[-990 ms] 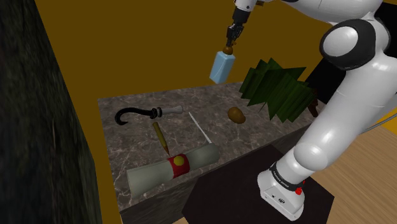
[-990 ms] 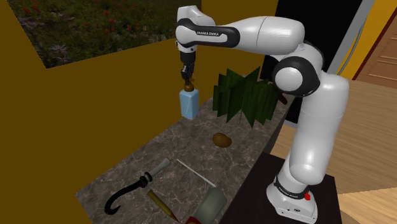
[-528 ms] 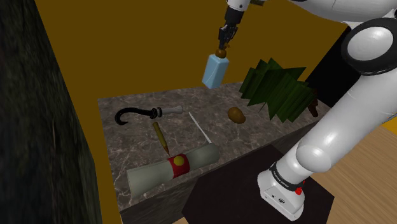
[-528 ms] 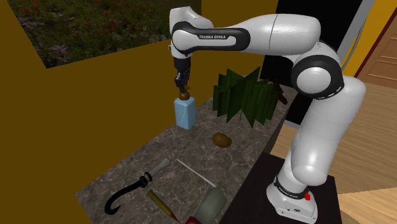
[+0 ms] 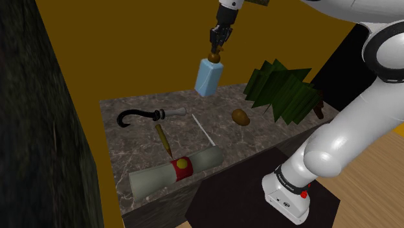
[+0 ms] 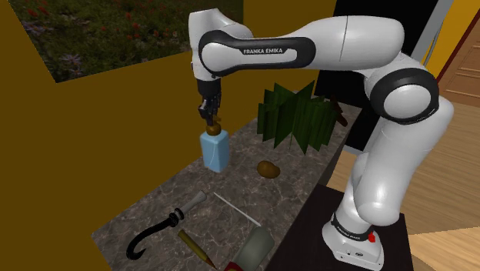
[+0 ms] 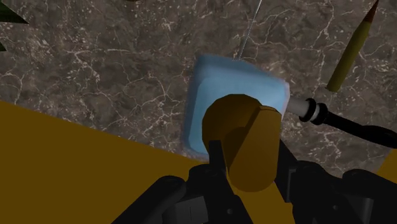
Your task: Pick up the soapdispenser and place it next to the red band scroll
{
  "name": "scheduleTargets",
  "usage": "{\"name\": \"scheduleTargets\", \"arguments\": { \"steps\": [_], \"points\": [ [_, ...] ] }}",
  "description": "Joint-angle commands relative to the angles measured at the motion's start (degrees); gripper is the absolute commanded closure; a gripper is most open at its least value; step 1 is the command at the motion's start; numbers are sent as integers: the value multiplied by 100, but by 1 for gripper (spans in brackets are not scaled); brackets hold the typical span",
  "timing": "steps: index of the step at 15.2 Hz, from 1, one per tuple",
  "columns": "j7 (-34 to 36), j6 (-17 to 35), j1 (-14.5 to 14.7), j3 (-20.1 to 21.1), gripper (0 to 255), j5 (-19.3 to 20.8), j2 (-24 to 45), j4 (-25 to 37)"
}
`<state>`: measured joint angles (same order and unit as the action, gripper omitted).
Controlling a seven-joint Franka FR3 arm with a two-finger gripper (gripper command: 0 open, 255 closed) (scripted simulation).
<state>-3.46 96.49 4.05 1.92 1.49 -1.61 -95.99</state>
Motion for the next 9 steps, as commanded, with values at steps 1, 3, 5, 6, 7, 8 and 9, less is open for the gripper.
{"name": "scheduleTargets", "arguments": {
  "steps": [1, 3, 5, 6, 7, 8, 9],
  "points": [
    [269, 72, 124, 132, 255, 1, -128, -204],
    [539, 69, 253, 274, 255, 0, -168, -248],
    [811, 60, 381, 419, 255, -1, -184, -264],
    [948, 54, 445, 492, 255, -1, -184, -261],
    [1086, 47, 509, 565, 255, 0, -178, -252],
    [1223, 39, 572, 640, 255, 2, -165, -236],
    [1361, 30, 636, 713, 255, 4, -147, -213]
  ]
}}
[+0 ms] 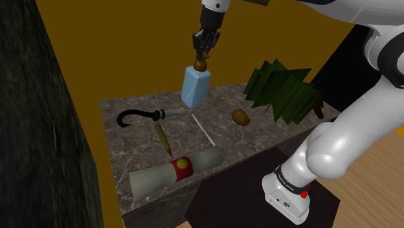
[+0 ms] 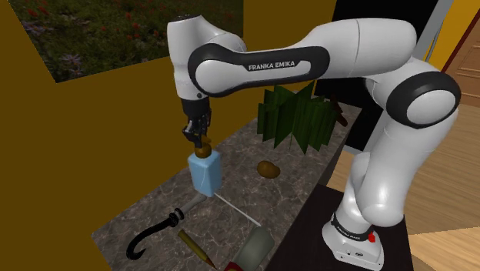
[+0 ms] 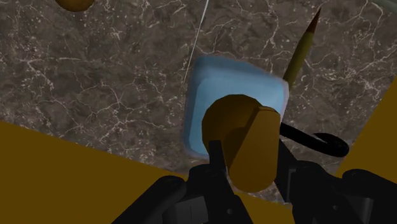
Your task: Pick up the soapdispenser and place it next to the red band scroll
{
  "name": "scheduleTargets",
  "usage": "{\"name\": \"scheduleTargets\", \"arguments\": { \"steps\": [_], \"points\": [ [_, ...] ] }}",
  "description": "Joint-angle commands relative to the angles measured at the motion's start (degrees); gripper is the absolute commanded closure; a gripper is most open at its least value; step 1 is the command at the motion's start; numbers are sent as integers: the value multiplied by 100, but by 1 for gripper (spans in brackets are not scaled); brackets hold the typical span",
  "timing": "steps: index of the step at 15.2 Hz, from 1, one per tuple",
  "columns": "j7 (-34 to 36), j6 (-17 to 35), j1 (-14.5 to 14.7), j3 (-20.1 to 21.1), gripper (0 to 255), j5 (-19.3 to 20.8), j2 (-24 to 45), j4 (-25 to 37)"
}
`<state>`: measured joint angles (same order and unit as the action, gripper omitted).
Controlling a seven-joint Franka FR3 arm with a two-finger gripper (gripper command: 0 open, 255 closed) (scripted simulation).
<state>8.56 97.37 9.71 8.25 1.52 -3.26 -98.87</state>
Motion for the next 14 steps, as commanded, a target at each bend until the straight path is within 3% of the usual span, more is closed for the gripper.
{"name": "scheduleTargets", "arguments": {
  "steps": [1, 14],
  "points": [
    [299, -69, 135, 154, 255, 6, 42, 105],
    [2142, -363, 1072, 1062, 255, 291, 928, 1176]
  ]
}}
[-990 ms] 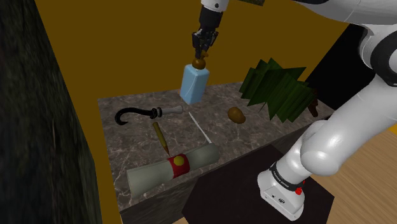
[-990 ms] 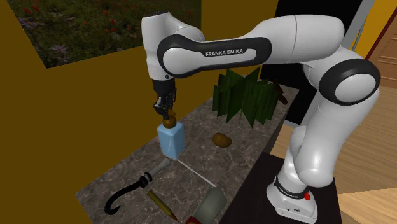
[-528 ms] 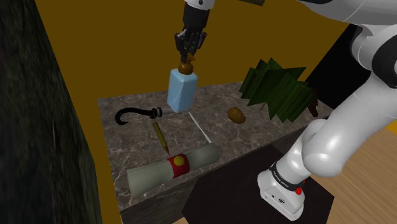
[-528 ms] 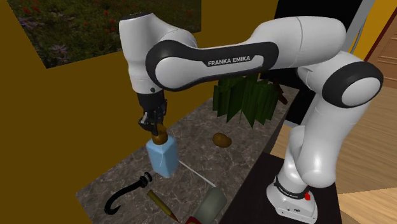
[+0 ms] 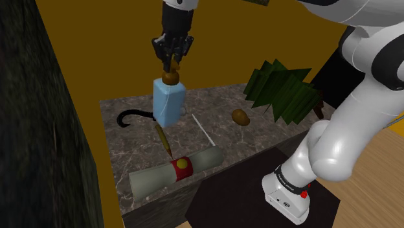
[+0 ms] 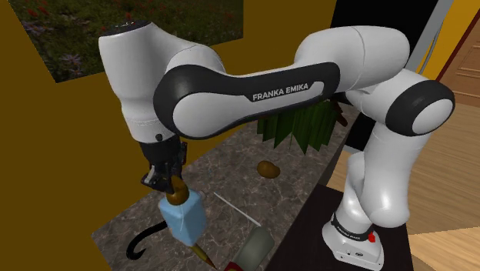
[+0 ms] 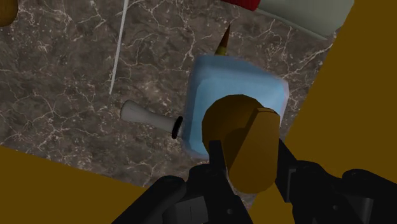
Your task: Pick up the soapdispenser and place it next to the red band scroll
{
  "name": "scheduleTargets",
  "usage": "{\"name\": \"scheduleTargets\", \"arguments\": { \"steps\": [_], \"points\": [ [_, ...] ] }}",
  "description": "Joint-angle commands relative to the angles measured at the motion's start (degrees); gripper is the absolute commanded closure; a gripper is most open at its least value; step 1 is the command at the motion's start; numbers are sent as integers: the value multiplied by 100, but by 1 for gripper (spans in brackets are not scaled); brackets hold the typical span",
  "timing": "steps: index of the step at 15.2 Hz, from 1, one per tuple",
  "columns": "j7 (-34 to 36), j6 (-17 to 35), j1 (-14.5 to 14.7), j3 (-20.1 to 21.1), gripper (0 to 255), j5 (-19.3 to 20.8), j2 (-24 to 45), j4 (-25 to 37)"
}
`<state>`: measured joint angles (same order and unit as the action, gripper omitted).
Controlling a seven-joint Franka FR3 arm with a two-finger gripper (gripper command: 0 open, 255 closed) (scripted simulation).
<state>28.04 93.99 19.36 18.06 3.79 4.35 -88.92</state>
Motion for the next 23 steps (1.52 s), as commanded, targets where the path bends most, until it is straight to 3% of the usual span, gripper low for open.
{"name": "scheduleTargets", "arguments": {
  "steps": [1, 8, 23],
  "points": [
    [336, -67, 191, 145, 255, 110, 283, 323],
    [1247, -471, 891, 469, 255, 522, 1241, 1562],
    [1284, 782, 758, 436, 255, 452, 1031, 110]
  ]
}}
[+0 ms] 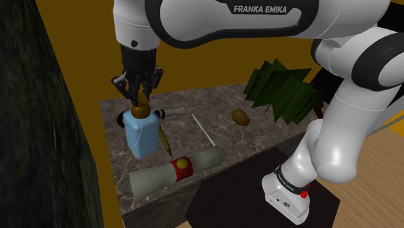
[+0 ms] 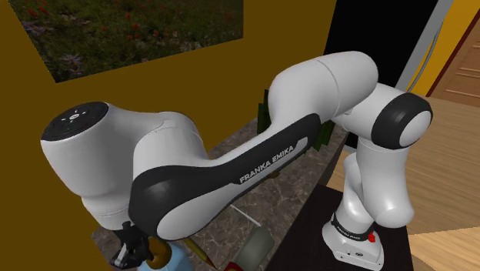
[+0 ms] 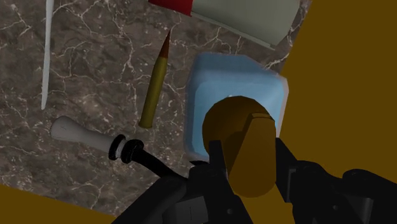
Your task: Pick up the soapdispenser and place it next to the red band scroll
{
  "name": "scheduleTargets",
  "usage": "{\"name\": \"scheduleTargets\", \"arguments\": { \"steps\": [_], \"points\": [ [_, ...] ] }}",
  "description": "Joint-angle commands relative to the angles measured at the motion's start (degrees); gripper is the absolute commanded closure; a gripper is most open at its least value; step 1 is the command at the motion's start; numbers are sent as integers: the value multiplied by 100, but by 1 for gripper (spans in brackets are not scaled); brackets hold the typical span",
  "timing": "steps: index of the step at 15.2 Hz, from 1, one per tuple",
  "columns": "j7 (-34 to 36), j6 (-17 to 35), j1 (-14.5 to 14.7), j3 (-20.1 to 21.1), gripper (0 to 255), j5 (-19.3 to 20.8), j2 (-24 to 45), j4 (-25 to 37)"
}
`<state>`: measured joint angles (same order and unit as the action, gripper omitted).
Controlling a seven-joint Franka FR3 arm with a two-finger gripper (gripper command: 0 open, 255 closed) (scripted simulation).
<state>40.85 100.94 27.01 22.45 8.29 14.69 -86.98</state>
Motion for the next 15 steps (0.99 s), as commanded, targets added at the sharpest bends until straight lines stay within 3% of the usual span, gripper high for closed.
{"name": "scheduleTargets", "arguments": {
  "steps": [1, 15],
  "points": [
    [8, 164, -12, -5, 255, 3, -4, -162],
    [96, 1075, -35, -39, 255, 80, 110, -973]
  ]
}}
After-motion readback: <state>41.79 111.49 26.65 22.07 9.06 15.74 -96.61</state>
